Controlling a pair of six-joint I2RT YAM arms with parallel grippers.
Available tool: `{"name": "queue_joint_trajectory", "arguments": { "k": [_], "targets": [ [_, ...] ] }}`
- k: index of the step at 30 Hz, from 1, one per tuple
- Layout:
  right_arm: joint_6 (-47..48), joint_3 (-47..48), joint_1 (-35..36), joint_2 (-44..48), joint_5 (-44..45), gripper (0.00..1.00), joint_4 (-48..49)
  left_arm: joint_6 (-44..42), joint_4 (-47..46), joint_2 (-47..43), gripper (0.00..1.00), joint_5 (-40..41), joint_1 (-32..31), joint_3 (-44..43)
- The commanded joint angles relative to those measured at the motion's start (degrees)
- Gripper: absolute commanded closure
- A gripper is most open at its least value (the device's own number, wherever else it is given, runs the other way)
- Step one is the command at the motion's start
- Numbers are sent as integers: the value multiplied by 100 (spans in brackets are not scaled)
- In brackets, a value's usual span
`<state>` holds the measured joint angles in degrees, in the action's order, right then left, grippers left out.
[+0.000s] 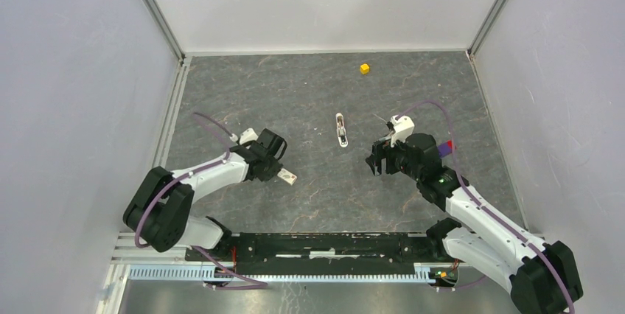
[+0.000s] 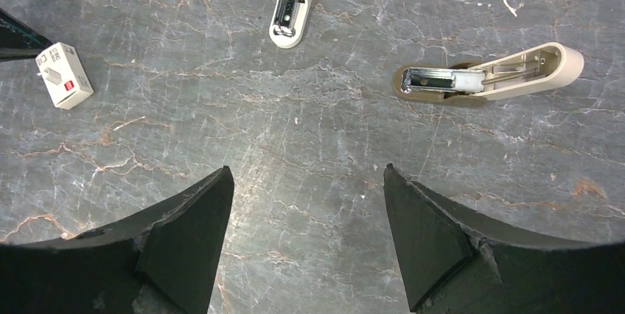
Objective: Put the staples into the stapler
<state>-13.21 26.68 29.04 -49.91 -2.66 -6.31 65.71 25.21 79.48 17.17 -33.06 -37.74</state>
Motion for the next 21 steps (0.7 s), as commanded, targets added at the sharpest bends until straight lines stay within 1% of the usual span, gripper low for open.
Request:
{"name": "queue_joint_trajectory", "arguments": {
  "k": [1, 4, 7, 10, 11, 12, 14, 16, 17, 19, 20, 21],
  "targets": [
    [144, 268, 9, 112, 186, 19, 42, 646, -105, 54, 84, -538, -360, 257],
    [121, 276, 9, 80, 178, 19, 42, 1018, 11, -22, 86, -565, -866, 161],
    [109, 302, 12, 51, 161, 19, 13, 1516, 325, -126, 86, -403, -1467, -23],
    [52, 303, 14, 49, 147, 19, -11, 1867, 589, -254, 86, -277, -1887, -121],
    [19, 304, 8, 59, 131, 19, -27, 1902, 659, -307, 85, -175, -2010, -158],
    [-26, 296, 10, 60, 81, 19, -22, 1834, 714, -348, 81, -12, -2111, -204],
    [-158, 243, 12, 68, -154, 20, 35, 1389, 834, -399, 72, 339, -2180, -323],
    [-397, 115, 14, 61, -610, 22, 218, 610, 741, -476, 64, 649, -2177, -416],
    [-555, 41, 13, 52, -866, 23, 354, -29, 647, -528, 59, 748, -2177, -447],
    [-867, -143, 12, -10, -1297, 25, 586, -1007, 471, -670, 53, 920, -2187, -549],
    [-1009, -206, 14, -62, -1487, 26, 864, -1452, 316, -798, 51, 915, -2187, -552],
    [-1110, -277, 14, -133, -1637, 27, 1001, -2083, 9, -952, 46, 730, -2193, -511]
  ]
}}
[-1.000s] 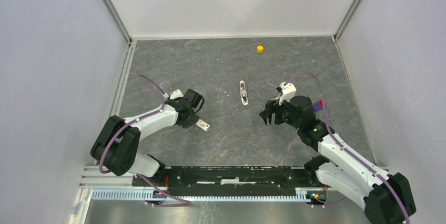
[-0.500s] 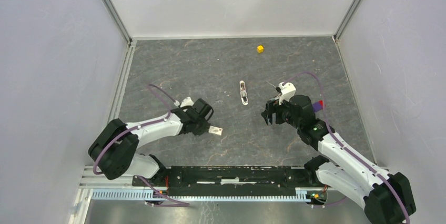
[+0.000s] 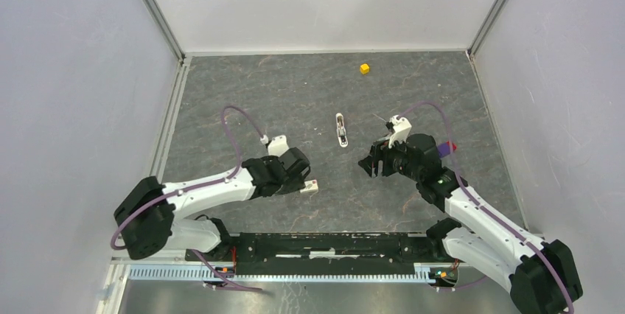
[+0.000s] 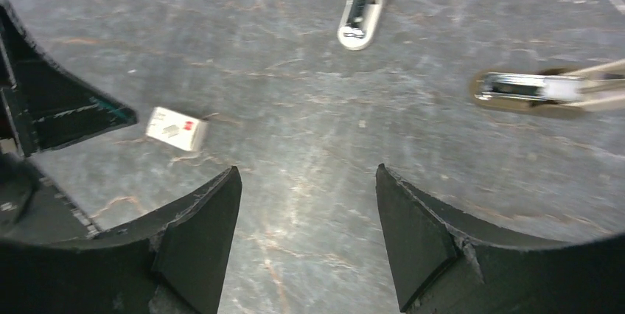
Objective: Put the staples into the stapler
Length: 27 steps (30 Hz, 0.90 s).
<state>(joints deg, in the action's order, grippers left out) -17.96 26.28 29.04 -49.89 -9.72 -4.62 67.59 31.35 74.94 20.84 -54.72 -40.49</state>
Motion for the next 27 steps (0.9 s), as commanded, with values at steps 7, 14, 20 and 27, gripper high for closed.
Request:
{"name": "queue_joint_trajectory", "arguments": {
  "k": [7, 14, 20, 27],
  "targets": [
    [-1139, -446, 10, -597, -1644, 28, 1650, -5073, -1696, -909, 29, -1003, -21, -110],
    [-939, -448, -86, -702, -1367, 26, 1561, -7161, -1972, -549, 32, -2402, -26, -132],
    [-872, -490, -160, -619, -1340, 25, 1548, -8425, -1172, 34, 31, -2402, -26, -543],
    [-815, -525, -225, -585, -1349, 25, 1525, -9182, -994, 551, 30, -2432, -9, -464]
  ]
}}
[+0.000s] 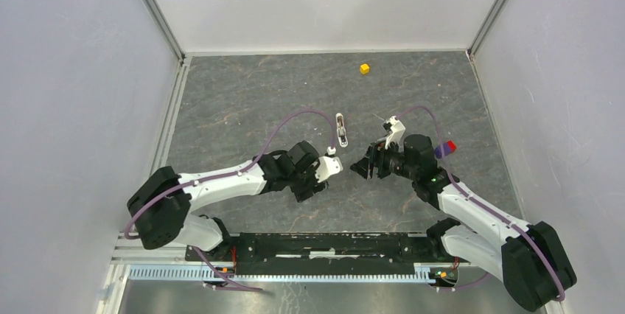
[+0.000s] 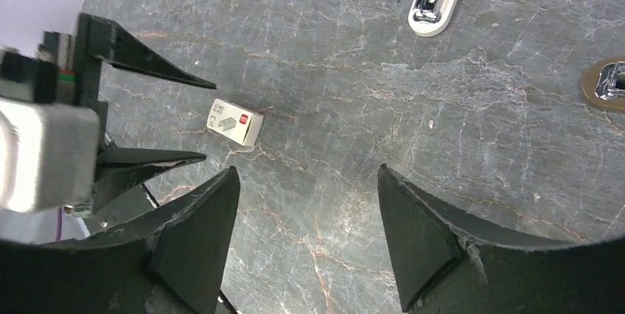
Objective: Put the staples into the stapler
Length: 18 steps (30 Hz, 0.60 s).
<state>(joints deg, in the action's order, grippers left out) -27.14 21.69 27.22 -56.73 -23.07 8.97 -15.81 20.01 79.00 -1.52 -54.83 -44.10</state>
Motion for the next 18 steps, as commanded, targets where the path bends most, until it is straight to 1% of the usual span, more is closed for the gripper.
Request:
{"name": "queue_joint_trajectory", "arguments": {
  "k": [1, 9, 18],
  "targets": [
    [117, -69, -50, 104, -13, 25, 146, -857, 111, 184, 30, -221, -3, -99],
    [137, -84, -113, 51, -28, 24, 168, -999, 46, 686, 30, -256, 68, -169],
    [108, -137, -147, -28, -11, 24, 252, -1141, -131, 995, 30, -260, 140, -207]
  ]
}}
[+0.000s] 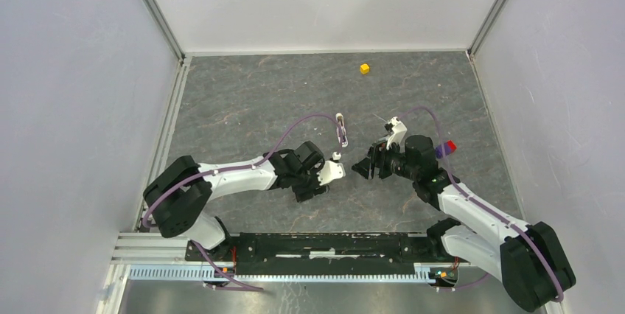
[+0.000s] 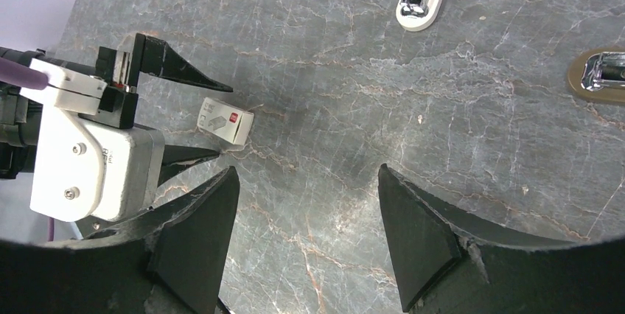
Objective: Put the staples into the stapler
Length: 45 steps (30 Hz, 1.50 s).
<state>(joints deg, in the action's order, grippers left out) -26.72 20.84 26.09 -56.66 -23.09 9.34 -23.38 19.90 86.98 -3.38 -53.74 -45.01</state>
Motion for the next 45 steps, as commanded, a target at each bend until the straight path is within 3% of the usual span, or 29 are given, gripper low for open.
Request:
{"name": "queue_joint_trajectory", "arguments": {
  "k": [1, 17, 28, 40, 45],
  "targets": [
    [55, -57, -34, -52, -6, 24, 229, -394, -115, 206, 31, -90, 34, -129],
    [-628, -358, -52, -595, -268, 25, 1145, -249, -356, 90, 56, -190, 66, -111],
    [-834, -538, -48, -824, -260, 24, 1578, -174, -459, 23, 60, -182, 69, -154],
    [-1579, -434, -6, -1818, -971, 20, 2829, 412, -2332, -908, 60, -932, 69, 470],
    [-1837, -428, 26, -2035, -1139, 20, 3225, 390, -2626, -1076, 59, -983, 68, 685]
  ]
}}
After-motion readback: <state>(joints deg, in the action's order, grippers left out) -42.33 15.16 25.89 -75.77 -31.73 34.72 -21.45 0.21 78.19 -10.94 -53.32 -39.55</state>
